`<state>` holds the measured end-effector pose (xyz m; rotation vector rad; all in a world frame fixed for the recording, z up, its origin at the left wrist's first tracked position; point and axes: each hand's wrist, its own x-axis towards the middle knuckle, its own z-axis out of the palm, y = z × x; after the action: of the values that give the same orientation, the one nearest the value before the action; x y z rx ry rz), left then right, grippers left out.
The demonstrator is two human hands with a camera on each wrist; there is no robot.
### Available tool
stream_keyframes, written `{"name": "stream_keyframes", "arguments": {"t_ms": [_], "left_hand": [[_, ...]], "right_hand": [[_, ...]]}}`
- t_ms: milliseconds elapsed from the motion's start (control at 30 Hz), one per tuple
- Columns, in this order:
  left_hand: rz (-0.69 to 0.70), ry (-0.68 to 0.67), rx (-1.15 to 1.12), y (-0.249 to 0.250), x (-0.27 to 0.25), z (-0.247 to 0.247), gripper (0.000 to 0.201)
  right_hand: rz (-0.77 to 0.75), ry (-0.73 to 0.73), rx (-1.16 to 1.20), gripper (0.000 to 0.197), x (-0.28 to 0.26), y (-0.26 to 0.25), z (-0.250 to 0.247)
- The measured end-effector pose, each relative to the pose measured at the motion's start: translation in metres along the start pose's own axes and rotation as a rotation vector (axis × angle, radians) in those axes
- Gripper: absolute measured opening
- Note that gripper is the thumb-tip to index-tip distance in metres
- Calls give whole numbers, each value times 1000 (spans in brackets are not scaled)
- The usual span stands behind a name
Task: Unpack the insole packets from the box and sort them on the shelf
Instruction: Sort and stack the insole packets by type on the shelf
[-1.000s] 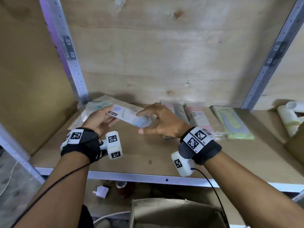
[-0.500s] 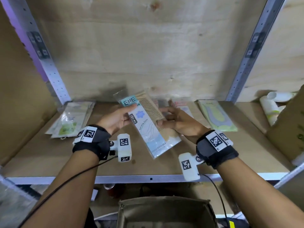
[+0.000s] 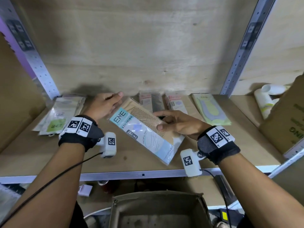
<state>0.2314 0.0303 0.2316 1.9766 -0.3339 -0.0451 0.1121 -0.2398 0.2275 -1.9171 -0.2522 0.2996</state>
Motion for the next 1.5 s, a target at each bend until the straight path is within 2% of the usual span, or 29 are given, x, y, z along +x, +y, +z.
{"name": "stream_keyframes", "arguments": {"t_ms": [67, 133, 267, 367, 500, 600, 800, 833, 933, 967, 1033, 1100, 1200, 1267, 1367, 1467, 1500], "left_hand": [[-15, 21, 106, 5, -5, -2, 52], [-43, 3, 97, 7, -10, -3, 52], [-196, -96, -265, 13, -23, -11, 42], [-207, -137, -341, 13, -28, -17, 41], [-247, -26, -484, 8, -28, -22, 44], [-281, -36, -586, 3, -27, -28, 54], [-345, -248, -399, -13, -36, -37, 85], [-339, -315, -352, -14, -39, -39, 81], [-322, -460, -192, -18, -47, -45, 39], [-330, -462, -163, -21, -48, -47, 28], [-351, -434, -141, -29, -47, -54, 19], [-362, -395, -125, -38, -46, -62, 23], [-374, -381, -32, -52, -46, -69, 28], [-393, -367, 36, -59, -46, -70, 29], [-433, -293, 121, -66, -46, -74, 38], [-426, -286, 226, -64, -48, -82, 50], [-434, -302, 247, -63, -49, -85, 48]], "right_hand": [[0, -16, 9, 47, -1, -1, 2], [4, -35, 21, 47, -2, -1, 4], [-20, -27, 74, 39, -3, 0, 7], [-54, -38, 113, 35, -2, 0, 11], [-34, 41, 157, 35, 1, 1, 18], [-25, 138, 239, 29, 5, -1, 26], [5, 322, 318, 38, 32, -22, 55], [18, 363, 315, 39, 39, -27, 61], [56, 396, 317, 45, 60, -40, 79], [69, 385, 309, 47, 66, -42, 85], [93, 356, 288, 40, 75, -42, 94], [117, 315, 199, 28, 81, -39, 101], [188, 218, -14, 24, 87, -34, 111], [236, 164, -46, 37, 88, -34, 118], [319, 139, -131, 69, 85, -36, 124], [290, 123, -332, 70, 81, -36, 127], [290, 110, -349, 69, 81, -37, 128]]}}
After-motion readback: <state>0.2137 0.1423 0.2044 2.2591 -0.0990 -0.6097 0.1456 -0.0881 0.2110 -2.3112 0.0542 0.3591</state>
